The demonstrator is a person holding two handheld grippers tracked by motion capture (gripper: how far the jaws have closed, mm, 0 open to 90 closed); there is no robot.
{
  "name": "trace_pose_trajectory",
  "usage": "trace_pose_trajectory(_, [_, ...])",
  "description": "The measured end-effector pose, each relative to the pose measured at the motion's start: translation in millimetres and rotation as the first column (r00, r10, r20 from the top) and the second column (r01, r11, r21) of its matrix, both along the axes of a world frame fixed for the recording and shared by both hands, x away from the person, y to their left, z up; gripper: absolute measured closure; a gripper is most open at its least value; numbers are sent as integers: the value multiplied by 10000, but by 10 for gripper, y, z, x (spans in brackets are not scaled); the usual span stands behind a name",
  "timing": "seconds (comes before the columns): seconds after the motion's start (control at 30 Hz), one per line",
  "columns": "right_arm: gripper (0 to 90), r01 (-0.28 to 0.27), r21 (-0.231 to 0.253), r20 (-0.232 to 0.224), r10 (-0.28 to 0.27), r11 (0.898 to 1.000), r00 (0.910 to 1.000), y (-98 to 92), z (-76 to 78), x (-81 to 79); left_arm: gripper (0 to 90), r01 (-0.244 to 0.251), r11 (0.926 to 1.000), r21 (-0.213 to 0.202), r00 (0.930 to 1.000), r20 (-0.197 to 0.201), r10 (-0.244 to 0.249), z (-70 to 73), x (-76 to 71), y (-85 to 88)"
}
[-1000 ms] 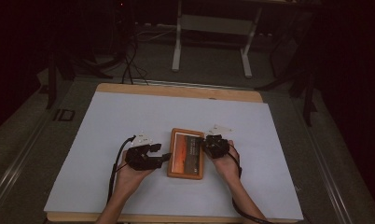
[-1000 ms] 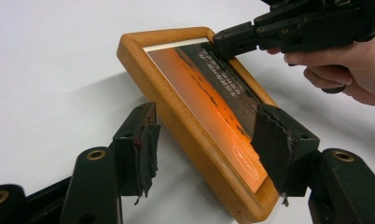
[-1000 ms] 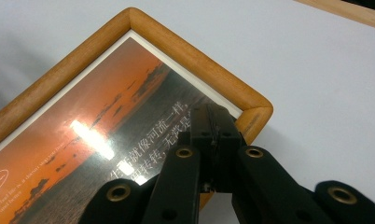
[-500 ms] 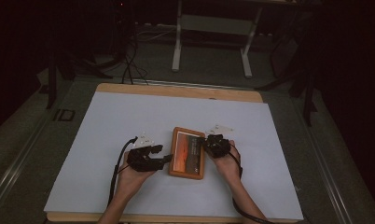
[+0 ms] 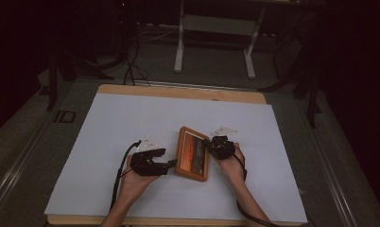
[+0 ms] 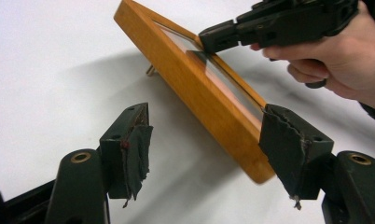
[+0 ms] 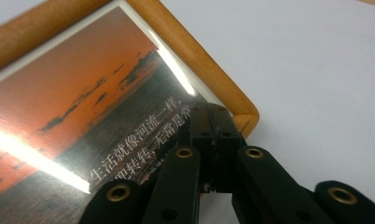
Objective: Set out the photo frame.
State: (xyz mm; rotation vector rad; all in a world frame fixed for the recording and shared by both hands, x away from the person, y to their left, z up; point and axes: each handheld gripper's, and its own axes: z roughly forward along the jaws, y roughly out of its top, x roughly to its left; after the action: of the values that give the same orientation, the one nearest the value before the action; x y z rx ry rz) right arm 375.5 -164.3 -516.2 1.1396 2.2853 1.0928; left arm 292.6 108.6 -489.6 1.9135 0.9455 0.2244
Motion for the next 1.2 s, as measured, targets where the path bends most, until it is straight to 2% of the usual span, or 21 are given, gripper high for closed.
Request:
trace_pose_trajectory(0.4, [900, 67, 55, -129, -66, 10000, 9999, -28, -39, 19, 339, 272, 9994, -213, 9996, 29, -272, 1, -58, -70])
trace_pose_trajectory(0.57, [900, 70, 39, -118, -70, 10000, 9999, -26, -39, 18, 310, 372, 9990, -266, 9993, -2, -372, -4, -83, -101])
trace_pose_trajectory(0.8, [900, 53, 33, -114, -53, 10000, 9999, -27, -39, 19, 264, 583, 9982, -101, 9979, -273, -586, -102, -125, -250])
trace_pose_trajectory(0.97, [899, 47, 47, -114, -46, 10000, 9999, -29, -40, 19, 258, 553, 9985, 15, 9975, -451, -551, -177, -126, -338])
trace_pose_trajectory(1.2, [899, 51, 52, -108, -50, 10000, 9999, -29, -41, 19, 262, 557, 9984, -74, 9968, -578, -561, -232, -113, -454])
